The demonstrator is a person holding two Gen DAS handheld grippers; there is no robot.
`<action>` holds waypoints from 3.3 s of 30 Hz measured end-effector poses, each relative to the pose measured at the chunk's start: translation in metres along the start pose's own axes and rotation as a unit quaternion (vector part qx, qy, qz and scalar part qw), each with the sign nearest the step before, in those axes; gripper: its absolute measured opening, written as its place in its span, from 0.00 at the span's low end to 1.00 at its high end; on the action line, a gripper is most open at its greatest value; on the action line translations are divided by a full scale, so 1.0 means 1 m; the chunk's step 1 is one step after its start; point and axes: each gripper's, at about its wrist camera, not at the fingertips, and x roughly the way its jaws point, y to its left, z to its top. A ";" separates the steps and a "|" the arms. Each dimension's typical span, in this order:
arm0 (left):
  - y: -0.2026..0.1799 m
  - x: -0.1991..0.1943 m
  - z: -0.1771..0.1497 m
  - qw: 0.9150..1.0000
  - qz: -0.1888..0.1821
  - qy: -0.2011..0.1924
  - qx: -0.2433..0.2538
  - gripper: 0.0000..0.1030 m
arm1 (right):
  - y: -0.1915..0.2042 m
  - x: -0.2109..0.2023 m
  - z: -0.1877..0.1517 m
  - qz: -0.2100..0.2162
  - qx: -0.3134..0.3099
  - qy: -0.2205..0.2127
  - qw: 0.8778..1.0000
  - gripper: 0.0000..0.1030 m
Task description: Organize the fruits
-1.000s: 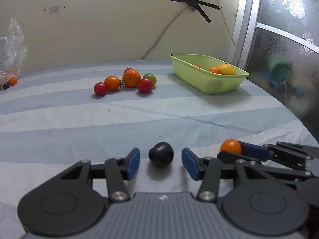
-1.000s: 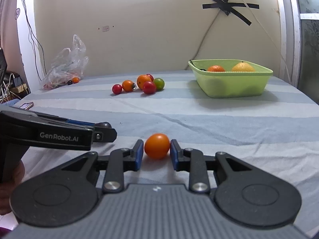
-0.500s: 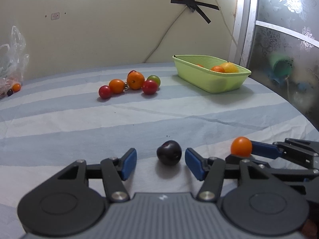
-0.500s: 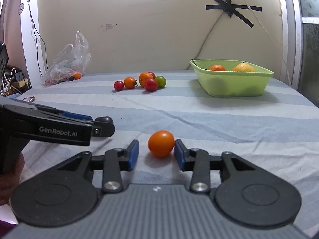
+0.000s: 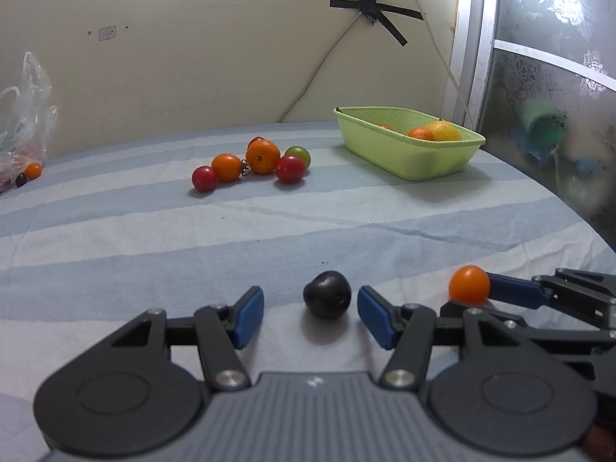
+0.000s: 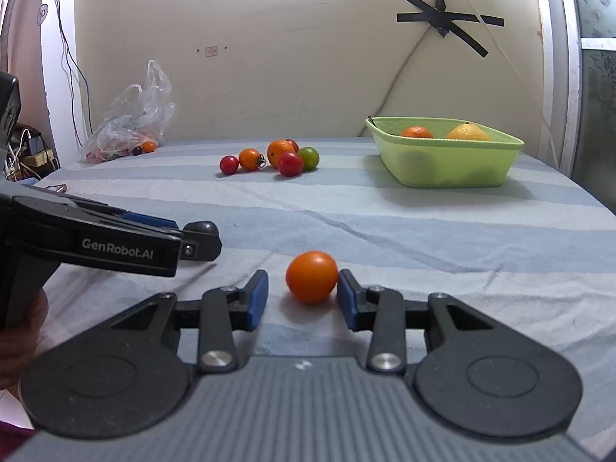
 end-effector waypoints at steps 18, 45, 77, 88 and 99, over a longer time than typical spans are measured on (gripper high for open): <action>-0.007 0.005 -0.002 0.999 -0.027 -0.010 0.021 0.44 | -0.002 -0.003 -0.002 -0.006 -0.001 -0.003 1.000 0.41; -0.044 0.112 0.162 0.984 -0.169 -0.056 -0.004 0.26 | -0.099 0.049 0.088 -0.059 0.025 -0.102 0.993 0.31; 0.115 0.036 0.072 0.992 0.002 -0.026 -0.126 0.42 | -0.067 0.056 0.086 0.068 0.037 -0.085 0.993 0.44; 0.107 0.069 0.084 0.998 -0.016 -0.015 -0.058 0.50 | -0.015 0.115 0.105 0.070 -0.023 -0.007 0.997 0.45; 0.036 0.082 0.079 0.993 -0.056 -0.035 0.103 0.49 | -0.026 0.169 0.143 0.087 -0.010 0.060 0.994 0.35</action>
